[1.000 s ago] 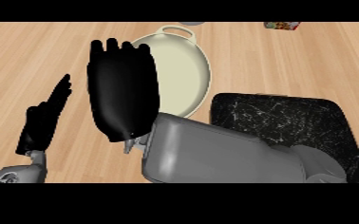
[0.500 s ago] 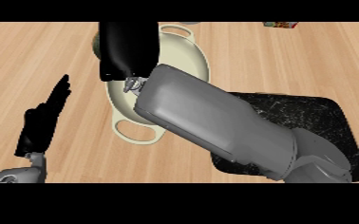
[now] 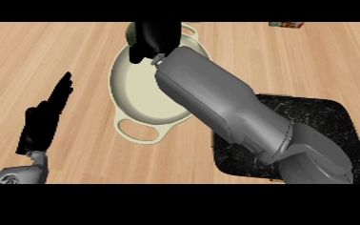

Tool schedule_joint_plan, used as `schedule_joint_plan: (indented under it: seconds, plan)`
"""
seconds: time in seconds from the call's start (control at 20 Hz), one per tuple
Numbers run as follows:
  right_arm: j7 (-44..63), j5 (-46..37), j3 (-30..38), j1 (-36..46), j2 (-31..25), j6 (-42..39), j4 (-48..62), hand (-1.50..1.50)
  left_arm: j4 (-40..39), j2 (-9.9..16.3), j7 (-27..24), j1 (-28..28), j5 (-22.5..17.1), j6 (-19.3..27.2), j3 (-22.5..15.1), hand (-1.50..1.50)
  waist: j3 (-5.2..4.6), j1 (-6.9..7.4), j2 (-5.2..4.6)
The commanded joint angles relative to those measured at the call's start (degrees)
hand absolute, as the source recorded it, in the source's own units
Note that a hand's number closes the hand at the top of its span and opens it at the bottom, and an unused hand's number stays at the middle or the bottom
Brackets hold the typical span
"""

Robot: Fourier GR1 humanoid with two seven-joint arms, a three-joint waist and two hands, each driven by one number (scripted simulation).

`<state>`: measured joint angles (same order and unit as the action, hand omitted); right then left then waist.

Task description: Pick the squash from the tray and place it in the pot

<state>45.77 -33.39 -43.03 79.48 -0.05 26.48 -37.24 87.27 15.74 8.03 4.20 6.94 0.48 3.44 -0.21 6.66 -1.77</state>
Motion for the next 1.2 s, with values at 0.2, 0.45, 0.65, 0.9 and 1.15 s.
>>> schedule_joint_plan:
  seconds: [0.2, 0.45, 0.65, 0.9, 1.15]
  plan:
    - [-6.9, 10.3, 4.4, -1.2, 0.0, 4.5, 6.3, -1.50, -1.9, -0.1, -0.3, 2.9, -0.3, -0.8, -0.1, 0.00, 0.01, 1.89, -0.99]
    - [-15.2, 15.3, 6.4, -2.6, 0.0, 6.4, 7.8, -1.50, -0.8, 1.0, 0.6, 2.7, -0.3, -1.6, 0.3, 0.00, 0.10, 2.05, -0.80]
    - [-17.6, 17.2, 6.8, -1.5, 0.0, 10.5, 8.6, -1.50, -0.7, -0.9, -0.9, 1.6, 0.8, -0.9, -1.7, 0.00, 0.06, 2.96, -0.84]
    - [-26.2, 22.1, 11.7, -4.2, 0.0, 25.4, 0.8, -1.50, -2.0, -0.3, -0.1, 2.5, 1.0, -0.3, -0.6, 0.00, 0.26, 2.19, -0.75]
    - [-32.4, 30.6, 15.7, -4.2, 0.0, 24.7, -1.8, -1.50, -2.8, -1.4, -1.7, 0.6, 1.3, 0.9, -0.3, 0.00, 0.17, -0.22, 0.04]
